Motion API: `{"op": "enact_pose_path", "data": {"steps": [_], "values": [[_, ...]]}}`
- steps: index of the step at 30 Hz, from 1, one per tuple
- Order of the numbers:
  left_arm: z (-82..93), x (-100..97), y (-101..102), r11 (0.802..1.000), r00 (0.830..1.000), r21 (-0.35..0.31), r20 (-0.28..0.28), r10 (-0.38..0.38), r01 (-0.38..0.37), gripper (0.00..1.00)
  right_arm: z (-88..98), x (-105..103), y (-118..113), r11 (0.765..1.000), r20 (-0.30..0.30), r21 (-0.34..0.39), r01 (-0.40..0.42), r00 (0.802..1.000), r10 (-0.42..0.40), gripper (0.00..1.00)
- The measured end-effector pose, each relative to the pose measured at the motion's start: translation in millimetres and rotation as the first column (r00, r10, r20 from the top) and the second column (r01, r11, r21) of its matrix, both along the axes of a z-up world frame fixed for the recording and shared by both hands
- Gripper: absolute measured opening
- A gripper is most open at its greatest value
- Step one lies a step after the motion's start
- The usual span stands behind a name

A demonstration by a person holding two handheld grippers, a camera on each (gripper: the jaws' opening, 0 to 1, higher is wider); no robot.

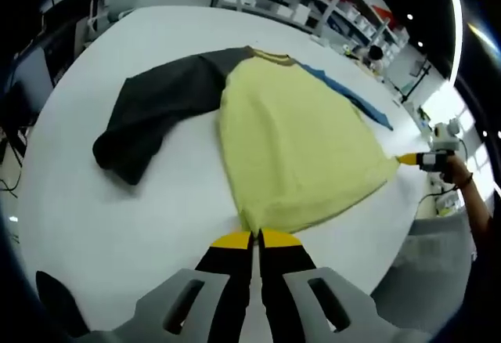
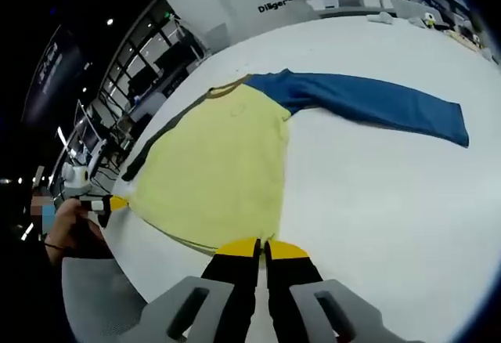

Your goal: Fold the garment on the visible template until the final outline fits inside the template.

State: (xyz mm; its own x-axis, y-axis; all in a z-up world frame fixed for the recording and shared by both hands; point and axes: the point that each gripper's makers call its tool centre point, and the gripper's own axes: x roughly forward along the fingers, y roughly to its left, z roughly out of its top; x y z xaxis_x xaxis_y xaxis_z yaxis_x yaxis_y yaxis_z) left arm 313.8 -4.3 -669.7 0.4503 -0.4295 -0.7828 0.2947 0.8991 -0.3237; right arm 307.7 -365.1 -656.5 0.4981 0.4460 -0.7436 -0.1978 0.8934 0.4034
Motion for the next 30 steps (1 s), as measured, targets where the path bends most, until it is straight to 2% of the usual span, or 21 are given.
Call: {"op": "enact_pose_path", "data": {"steps": [7,13,14,16,18,21,25,27,30], "values": [[7.8,-11.5,0.7,0.998,0.999,0.033,0.004,-0.047,0.047,0.0,9.7,-17.3,1.6,1.0,-0.013,0.006,-0.029,1.0,0.029,0.0],[16.3,-40.3,2.6,0.993,0.995,0.05,-0.018,-0.103,0.104,0.0,20.1,-42.1,3.2,0.999,-0.032,0.027,-0.04,0.999,0.04,0.0],[16.1,-44.8,2.9,0.992,0.993,0.05,-0.027,-0.113,0.114,0.0,20.0,-49.2,3.9,0.999,-0.06,0.037,-0.031,0.998,0.033,0.0],[16.5,-53.7,3.0,0.991,0.992,0.043,-0.045,-0.121,0.123,0.0,19.8,-55.0,4.9,0.999,-0.068,0.039,-0.032,0.997,0.035,0.0],[15.1,-63.4,2.4,0.991,0.989,0.032,-0.086,-0.124,0.127,0.0,16.6,-62.3,6.6,0.999,-0.105,0.043,-0.025,0.994,0.029,0.0],[12.3,-70.2,1.7,0.991,0.985,0.03,-0.118,-0.128,0.133,0.0,11.7,-64.1,7.1,0.999,-0.118,0.031,-0.014,0.993,0.018,0.0],[1.0,-68.0,4.4,0.992,0.986,0.048,-0.122,-0.109,0.116,0.0,-0.6,-61.0,5.9,1.0,-0.121,-0.009,-0.018,0.993,0.017,0.0],[-4.2,-67.4,4.0,0.99,0.987,0.069,-0.11,-0.117,0.125,0.0,-8.4,-63.4,1.7,0.994,-0.118,-0.076,-0.078,0.991,0.068,0.0],[-11.3,-71.2,4.8,0.985,0.985,0.107,-0.116,-0.125,0.138,0.0,-15.1,-65.2,4.1,0.989,-0.114,-0.097,-0.107,0.989,0.096,0.0]]}}
